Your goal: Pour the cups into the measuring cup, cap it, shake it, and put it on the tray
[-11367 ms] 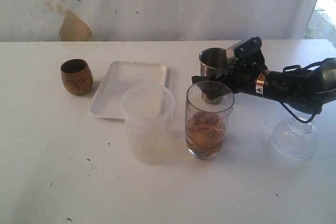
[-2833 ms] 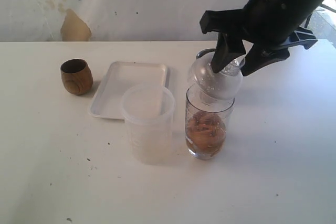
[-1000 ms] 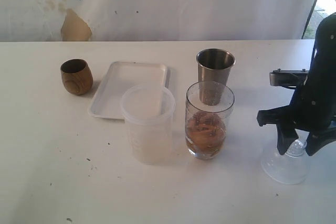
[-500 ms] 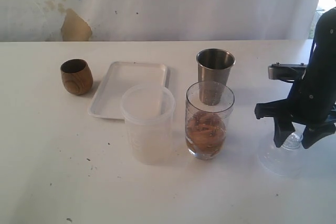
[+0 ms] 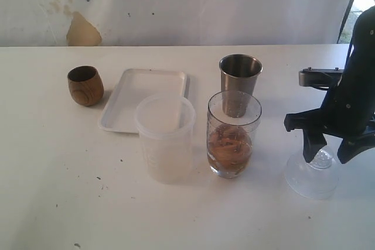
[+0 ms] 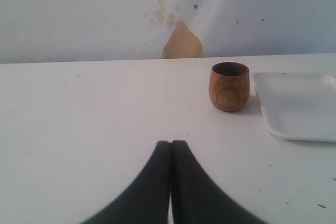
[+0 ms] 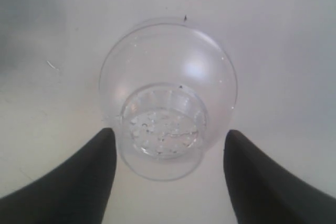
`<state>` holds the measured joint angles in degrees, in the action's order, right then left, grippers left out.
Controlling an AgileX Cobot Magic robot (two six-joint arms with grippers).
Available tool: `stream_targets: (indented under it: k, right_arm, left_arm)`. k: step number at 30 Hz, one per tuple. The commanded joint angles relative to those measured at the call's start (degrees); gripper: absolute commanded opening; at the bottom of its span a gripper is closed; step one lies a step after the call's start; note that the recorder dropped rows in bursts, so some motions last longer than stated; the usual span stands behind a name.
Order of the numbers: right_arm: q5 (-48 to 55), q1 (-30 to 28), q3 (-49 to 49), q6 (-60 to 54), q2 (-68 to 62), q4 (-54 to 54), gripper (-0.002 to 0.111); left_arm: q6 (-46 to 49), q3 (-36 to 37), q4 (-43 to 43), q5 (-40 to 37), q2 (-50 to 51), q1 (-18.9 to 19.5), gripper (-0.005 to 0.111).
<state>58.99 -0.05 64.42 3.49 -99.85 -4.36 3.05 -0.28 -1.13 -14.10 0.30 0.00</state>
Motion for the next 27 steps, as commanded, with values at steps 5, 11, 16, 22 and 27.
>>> stream_targets:
  k: [5, 11, 16, 22, 27]
  right_arm:
    - [-1.7, -0.6, 0.3, -0.7, 0.4, -0.2, 0.055]
    - [-2.8, -0.6, 0.2, -0.7, 0.4, -0.5, 0.055]
    - [-2.3, -0.6, 0.2, -0.7, 0.4, -0.6, 0.043]
    - [-0.7, -0.6, 0.2, -0.7, 0.4, -0.6, 0.03]
    - [3.7, -0.6, 1.6, -2.5, 0.4, -0.6, 0.0]
  left_arm:
    - [-0.1, 0.3, -0.1, 0.5, -0.3, 0.0, 0.0]
    - [-0.1, 0.3, -0.1, 0.5, -0.3, 0.0, 0.0]
    - [-0.1, 0.3, -0.1, 0.5, -0.3, 0.0, 0.0]
    - [-0.1, 0.3, -0.1, 0.5, -0.3, 0.0, 0.0]
    - [-0.1, 0.3, -0.1, 0.5, -0.3, 0.0, 0.0]
